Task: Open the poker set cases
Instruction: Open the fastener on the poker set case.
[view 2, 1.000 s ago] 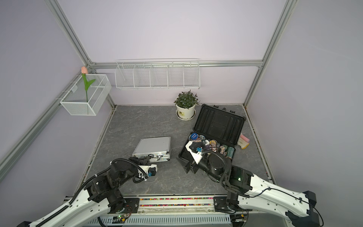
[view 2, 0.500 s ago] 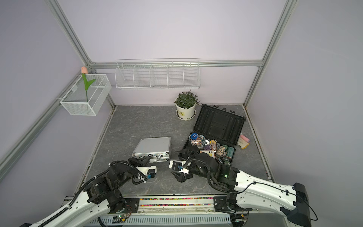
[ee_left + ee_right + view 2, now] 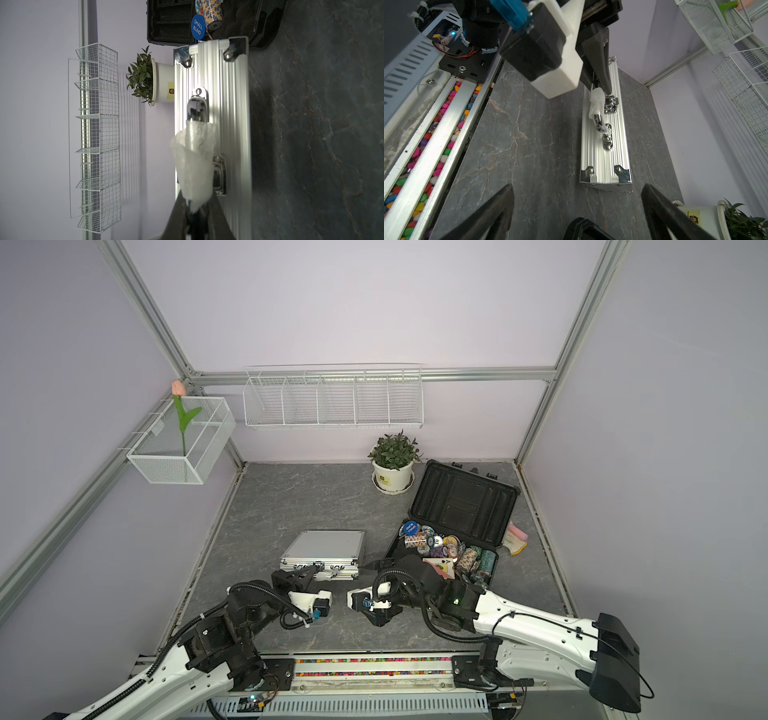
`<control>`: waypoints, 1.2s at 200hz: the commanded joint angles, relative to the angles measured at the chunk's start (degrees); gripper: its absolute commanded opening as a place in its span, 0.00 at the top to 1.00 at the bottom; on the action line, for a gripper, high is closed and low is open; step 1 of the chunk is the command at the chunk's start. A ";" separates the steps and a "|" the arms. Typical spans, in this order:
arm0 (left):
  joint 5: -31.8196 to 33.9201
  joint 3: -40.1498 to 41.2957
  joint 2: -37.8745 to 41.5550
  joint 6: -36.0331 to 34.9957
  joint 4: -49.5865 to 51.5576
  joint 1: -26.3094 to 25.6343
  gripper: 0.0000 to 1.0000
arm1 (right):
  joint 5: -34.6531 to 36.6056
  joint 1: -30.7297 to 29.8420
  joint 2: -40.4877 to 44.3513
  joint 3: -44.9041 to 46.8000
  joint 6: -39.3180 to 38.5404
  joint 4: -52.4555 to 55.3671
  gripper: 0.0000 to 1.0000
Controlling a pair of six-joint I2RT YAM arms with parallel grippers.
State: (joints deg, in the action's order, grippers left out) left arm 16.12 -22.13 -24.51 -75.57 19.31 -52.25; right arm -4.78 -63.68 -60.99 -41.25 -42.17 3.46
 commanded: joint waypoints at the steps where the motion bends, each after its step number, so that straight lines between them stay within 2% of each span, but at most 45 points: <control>1: 0.98 0.45 1.46 -5.90 -3.92 -0.01 1.00 | -5.29 1.06 -2.80 -2.67 -1.73 -2.54 0.03; 22: 1.11 0.90 2.26 -5.99 -4.63 0.03 1.00 | -7.62 1.47 -7.19 -4.37 -1.36 -4.85 0.02; 60: 0.34 -0.11 1.32 -4.59 -2.24 -0.01 1.00 | -6.59 1.49 -15.41 -6.78 3.32 -14.48 0.02; 129: -0.42 1.40 3.38 -2.80 -3.16 -0.03 1.00 | -7.48 1.14 -24.18 -7.79 9.33 -27.35 0.16; 193: -3.14 -0.06 2.41 2.33 -1.74 0.03 1.00 | -10.08 0.55 -26.31 -8.76 12.04 -28.52 0.22; 240: -4.44 -0.38 2.86 5.17 -3.20 0.02 1.00 | -12.26 0.48 -28.29 -8.74 14.21 -28.78 0.23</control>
State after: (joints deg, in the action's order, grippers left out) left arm 13.32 -20.45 -22.50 -71.31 20.12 -52.25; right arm -13.52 -62.61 -87.99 -48.77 -30.11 -22.98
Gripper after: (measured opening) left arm 0.136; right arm 0.774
